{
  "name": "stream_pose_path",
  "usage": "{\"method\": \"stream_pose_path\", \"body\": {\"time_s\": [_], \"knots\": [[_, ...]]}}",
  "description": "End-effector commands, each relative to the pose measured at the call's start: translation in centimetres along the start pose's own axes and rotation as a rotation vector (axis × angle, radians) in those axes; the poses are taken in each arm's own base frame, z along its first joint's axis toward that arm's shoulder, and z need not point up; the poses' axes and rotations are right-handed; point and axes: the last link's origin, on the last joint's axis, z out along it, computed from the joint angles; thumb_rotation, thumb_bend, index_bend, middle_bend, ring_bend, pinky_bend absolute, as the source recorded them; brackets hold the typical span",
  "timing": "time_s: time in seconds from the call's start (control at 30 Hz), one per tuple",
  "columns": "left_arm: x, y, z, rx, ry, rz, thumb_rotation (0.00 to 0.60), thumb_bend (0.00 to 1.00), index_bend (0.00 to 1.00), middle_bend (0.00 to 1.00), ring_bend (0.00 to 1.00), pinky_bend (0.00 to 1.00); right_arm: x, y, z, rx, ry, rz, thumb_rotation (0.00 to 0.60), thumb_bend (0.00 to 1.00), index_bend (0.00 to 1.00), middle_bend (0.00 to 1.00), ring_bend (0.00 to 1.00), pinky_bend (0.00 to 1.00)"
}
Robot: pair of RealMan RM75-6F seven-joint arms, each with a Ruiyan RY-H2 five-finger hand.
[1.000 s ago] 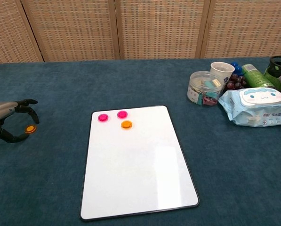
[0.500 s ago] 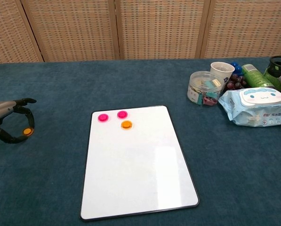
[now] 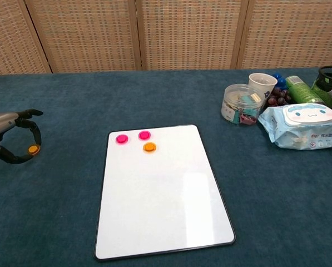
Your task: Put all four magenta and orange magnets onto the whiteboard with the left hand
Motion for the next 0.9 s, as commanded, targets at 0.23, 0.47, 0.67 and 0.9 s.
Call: {"method": "stream_pose_path", "body": {"time_s": [0.23, 0.47, 0.67, 0.9], "knots": [[3.3, 4.4, 0.6, -0.119, 0.065, 0.019, 0.6, 0.36, 0.68, 0.0, 0.0, 0.0, 0.0, 0.0, 0.0, 0.0, -0.001, -0.001, 0.6, 0.14, 0.0, 0.0, 0.0, 0.0], [2.7, 10.4, 1.8, -0.221, 0.022, 0.017, 0.6, 0.36, 0.68, 0.0, 0.0, 0.0, 0.0, 0.0, 0.0, -0.002, -0.003, 0.004, 0.6, 0.14, 0.0, 0.0, 0.0, 0.0], [0.7, 13.6, 3.0, -0.244, -0.027, 0.016, 0.6, 0.36, 0.68, 0.0, 0.0, 0.0, 0.0, 0.1, 0.0, -0.003, -0.005, 0.012, 0.6, 0.14, 0.0, 0.0, 0.0, 0.0], [-0.7, 15.4, 4.1, -0.236, -0.061, 0.016, 0.6, 0.36, 0.68, 0.0, 0.0, 0.0, 0.0, 0.2, 0.1, -0.002, -0.007, 0.018, 0.6, 0.14, 0.0, 0.0, 0.0, 0.0]]}}
